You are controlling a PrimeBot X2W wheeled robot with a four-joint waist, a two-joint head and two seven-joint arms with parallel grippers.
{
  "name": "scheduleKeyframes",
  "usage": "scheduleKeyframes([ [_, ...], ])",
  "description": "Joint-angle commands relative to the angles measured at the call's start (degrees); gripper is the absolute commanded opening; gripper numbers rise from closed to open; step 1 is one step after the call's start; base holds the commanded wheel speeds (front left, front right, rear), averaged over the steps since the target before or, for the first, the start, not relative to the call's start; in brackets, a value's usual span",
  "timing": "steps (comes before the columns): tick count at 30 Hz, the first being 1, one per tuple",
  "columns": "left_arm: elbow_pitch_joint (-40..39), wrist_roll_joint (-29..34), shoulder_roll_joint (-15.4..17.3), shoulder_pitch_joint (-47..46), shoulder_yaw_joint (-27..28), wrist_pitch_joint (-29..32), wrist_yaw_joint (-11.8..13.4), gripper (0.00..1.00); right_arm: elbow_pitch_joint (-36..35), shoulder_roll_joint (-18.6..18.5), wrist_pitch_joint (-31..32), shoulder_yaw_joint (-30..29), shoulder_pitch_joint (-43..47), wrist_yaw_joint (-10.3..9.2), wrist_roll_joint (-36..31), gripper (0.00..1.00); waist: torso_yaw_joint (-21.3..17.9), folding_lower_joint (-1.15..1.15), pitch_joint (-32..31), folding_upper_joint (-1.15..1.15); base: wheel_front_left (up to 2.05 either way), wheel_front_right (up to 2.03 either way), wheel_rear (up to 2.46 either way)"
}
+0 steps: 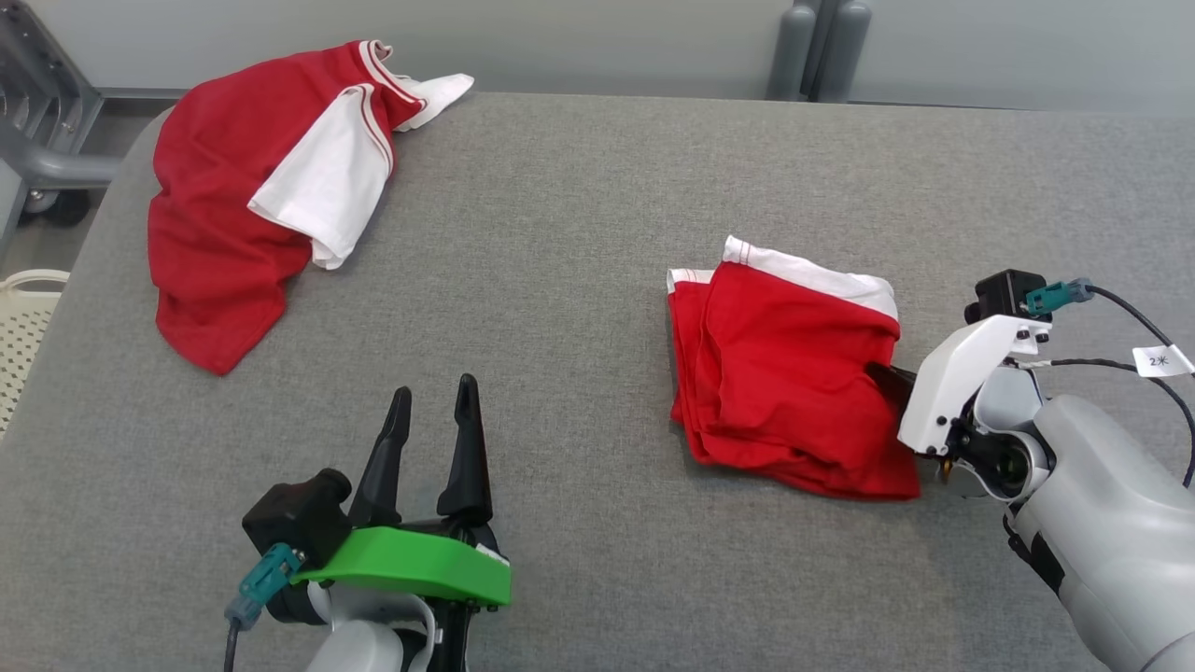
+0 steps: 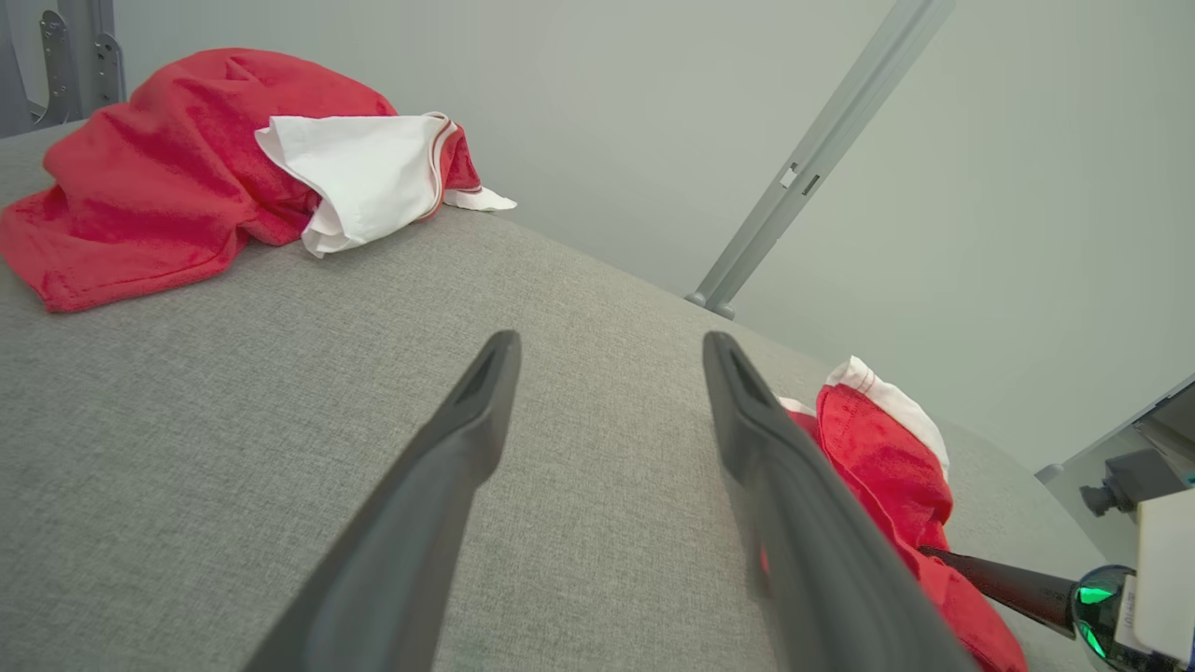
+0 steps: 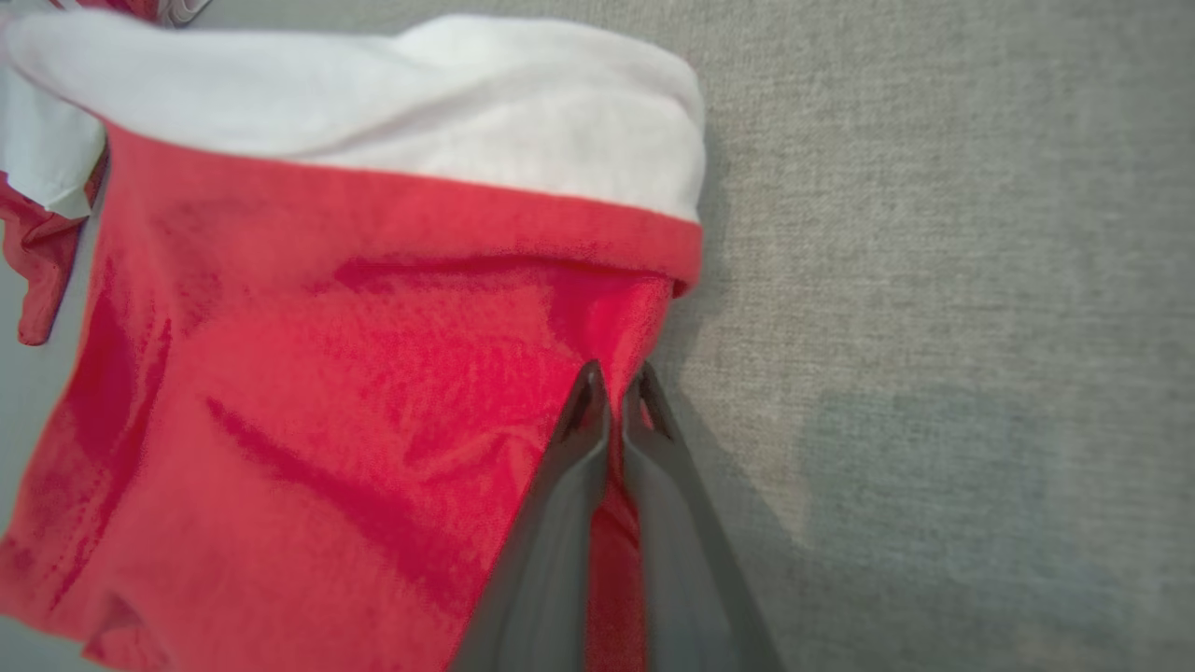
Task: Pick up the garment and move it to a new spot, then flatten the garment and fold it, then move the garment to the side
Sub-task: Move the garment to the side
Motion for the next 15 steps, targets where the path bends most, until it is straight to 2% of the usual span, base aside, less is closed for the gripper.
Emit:
scheduleKeyframes([
  [1,0.1,0.6,0.3,-0.5,0.2,-0.4,0.0,1.00,-0.4,-0.9,-0.6,0.4,-0.4,0.00,0.5,0.00,-0.7,0.00,-0.3,0.00,0.00,0.00,0.00],
  [15,-0.8,1.3,0.9,-1.3,-0.7,0.0,0.1,1.00,-3.8,-5.8,-2.9,4.1,-0.8,0.00,1.4,0.00,-8.4,0.00,-1.2,0.00,0.00,0.00,0.00],
])
